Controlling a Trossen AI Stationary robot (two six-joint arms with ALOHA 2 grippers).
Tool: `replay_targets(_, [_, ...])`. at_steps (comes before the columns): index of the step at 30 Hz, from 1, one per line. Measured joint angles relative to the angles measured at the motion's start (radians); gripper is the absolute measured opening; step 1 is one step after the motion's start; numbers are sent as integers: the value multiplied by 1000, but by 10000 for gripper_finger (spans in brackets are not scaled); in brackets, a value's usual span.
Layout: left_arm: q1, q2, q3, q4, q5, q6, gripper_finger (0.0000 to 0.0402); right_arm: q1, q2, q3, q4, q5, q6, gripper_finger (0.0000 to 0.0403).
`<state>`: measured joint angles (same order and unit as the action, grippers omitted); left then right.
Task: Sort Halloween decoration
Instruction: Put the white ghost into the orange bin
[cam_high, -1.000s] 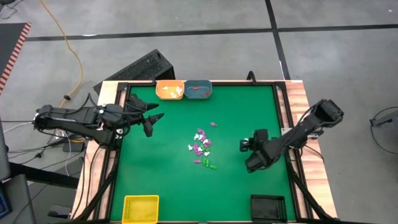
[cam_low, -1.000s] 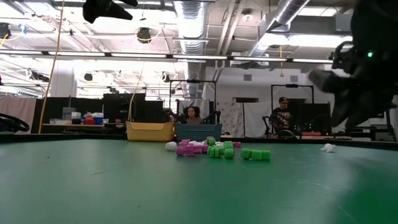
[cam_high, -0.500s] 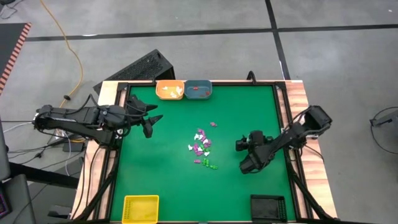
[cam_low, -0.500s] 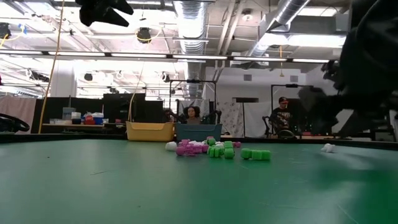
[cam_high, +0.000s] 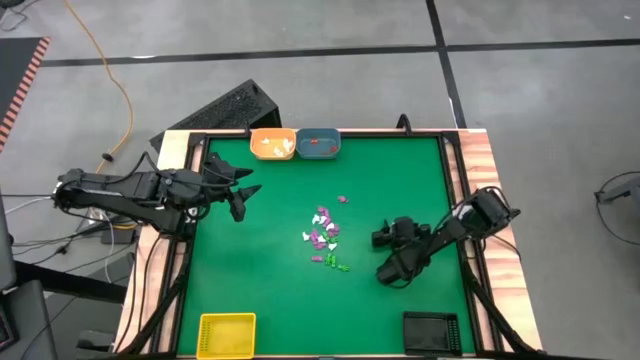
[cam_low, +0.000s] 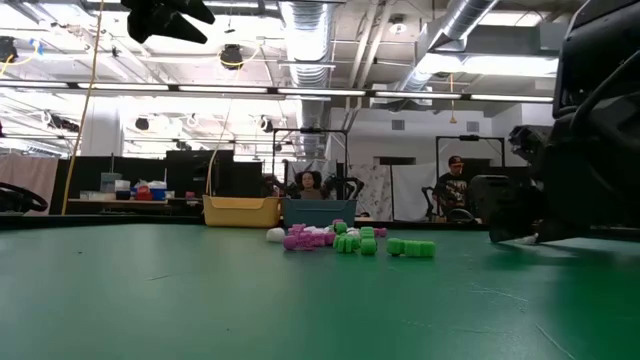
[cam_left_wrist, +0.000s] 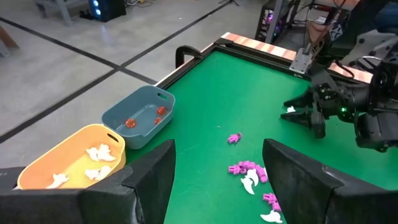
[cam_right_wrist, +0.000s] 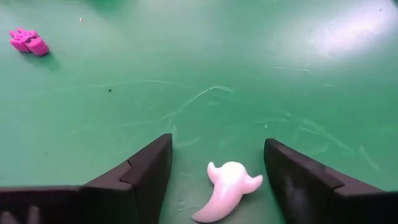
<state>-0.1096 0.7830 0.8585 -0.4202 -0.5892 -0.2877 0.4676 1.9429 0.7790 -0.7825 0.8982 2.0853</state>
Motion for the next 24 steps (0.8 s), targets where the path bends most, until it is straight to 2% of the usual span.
replay_targets(16, [0,3,0,-12,-6,-8,231,-7,18,37,-57,-29,12,75])
replay_targets(19, [0,3,0,-14,-6,-12,231,-7,19,59,-72,-37,15,56])
replay_targets(24, [0,3,0,-17,-6,-13,231,-7,21,111,-111,-58,14,50])
